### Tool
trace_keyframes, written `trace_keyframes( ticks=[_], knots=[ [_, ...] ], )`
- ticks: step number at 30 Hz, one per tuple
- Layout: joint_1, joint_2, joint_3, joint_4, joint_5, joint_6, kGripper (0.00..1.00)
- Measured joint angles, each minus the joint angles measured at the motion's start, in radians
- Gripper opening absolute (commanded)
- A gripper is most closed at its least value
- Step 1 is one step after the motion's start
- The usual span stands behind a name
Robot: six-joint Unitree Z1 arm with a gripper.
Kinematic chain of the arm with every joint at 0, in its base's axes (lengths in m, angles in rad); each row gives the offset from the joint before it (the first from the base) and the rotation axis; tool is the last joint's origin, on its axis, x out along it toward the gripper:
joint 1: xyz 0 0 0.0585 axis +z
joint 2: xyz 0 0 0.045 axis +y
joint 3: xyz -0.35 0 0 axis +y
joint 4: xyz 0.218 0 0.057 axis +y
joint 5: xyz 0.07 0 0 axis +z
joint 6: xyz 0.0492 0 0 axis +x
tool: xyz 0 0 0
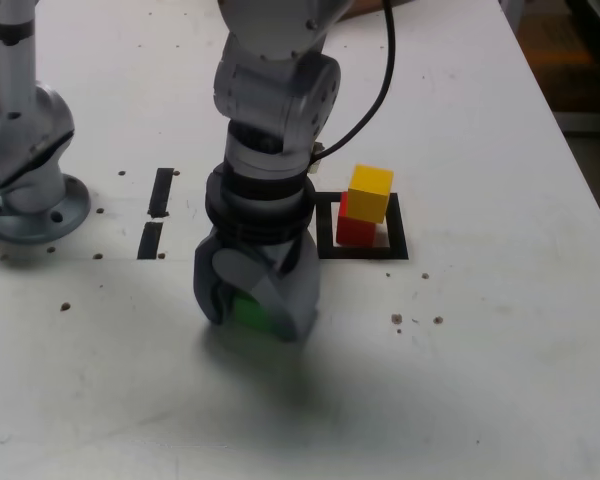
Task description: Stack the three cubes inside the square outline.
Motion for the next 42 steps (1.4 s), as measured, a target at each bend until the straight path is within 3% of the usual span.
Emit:
trace_keyframes(
  ticks=[5,11,21,31,36,42],
  knots=[
    [-0.021,-0.001,-0.01,0.026,0.037,-0.04,0.15],
    [-0.035,-0.03,-0.071,0.151,0.085,-0.088,0.15],
    [-0.027,-0.087,-0.331,0.488,0.198,-0.114,0.15],
    [0.098,-0.027,-0.589,0.591,0.193,0.027,0.15],
    [0.17,0.034,-0.666,0.592,0.166,0.104,0.15],
    [0.231,0.077,-0.688,0.592,0.158,0.155,0.15]
  ],
)
